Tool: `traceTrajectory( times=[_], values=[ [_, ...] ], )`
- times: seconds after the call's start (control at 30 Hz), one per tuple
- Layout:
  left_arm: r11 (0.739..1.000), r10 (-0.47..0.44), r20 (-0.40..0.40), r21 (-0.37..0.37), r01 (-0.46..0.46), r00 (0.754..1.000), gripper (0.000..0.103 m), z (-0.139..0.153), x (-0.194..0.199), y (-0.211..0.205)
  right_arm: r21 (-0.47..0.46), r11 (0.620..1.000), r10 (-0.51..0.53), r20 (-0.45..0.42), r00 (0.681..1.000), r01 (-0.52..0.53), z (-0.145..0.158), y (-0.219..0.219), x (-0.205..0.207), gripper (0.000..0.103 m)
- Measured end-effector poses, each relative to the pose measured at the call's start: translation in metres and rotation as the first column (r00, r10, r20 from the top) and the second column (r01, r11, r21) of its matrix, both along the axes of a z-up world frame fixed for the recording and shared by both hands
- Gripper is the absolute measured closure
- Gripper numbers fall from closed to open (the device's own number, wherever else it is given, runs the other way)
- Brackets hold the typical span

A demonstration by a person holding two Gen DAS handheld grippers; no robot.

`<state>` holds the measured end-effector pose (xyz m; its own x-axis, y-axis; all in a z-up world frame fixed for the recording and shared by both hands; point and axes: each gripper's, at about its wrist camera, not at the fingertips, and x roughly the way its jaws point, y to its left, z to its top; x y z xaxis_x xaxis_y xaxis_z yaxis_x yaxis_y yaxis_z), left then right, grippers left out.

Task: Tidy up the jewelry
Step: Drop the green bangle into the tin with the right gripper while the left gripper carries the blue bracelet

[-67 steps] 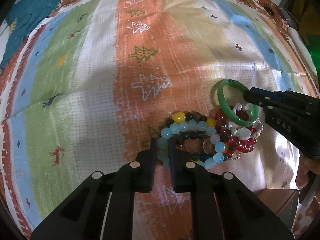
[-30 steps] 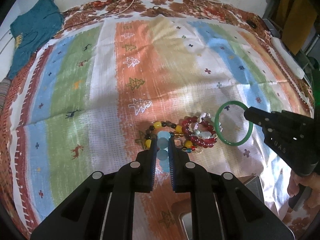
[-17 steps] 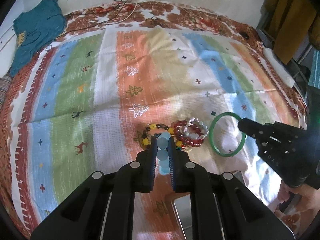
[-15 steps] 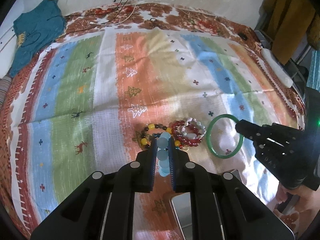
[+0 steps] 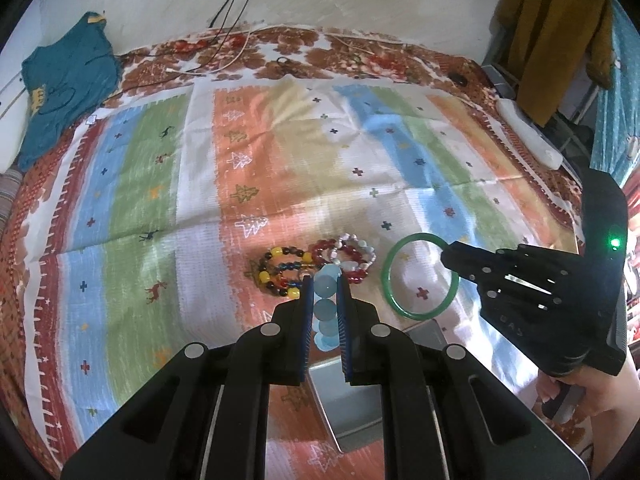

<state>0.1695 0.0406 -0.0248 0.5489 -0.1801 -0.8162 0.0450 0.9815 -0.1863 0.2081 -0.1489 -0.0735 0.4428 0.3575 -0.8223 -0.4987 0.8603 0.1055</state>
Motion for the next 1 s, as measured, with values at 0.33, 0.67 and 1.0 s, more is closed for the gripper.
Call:
traceTrajectory(
  times=[0.33, 0.67, 1.0],
  values=[
    [1.000, -0.029, 0.031, -0.005, 0.029, 0.999, 0.092, 0.009, -0.022, -0.012, 0.014, 1.000, 0.008, 0.008, 1.000, -0.008, 0.007, -0.007, -0.017, 0.095],
    [0.999, -0.043, 0.039, 0.003, 0.043, 0.998, 0.092, 0.008, -0.041, -0.022, 0.010, 1.000, 0.015, 0.011, 1.000, -0.015, 0.008, -0.011, -0.038, 0.095],
    [0.999, -0.051, 0.040, 0.007, 0.051, 0.998, 0.092, 0.007, -0.051, -0.028, 0.007, 1.000, 0.016, 0.012, 1.000, -0.016, 0.008, -0.015, -0.056, 0.095]
  ],
)
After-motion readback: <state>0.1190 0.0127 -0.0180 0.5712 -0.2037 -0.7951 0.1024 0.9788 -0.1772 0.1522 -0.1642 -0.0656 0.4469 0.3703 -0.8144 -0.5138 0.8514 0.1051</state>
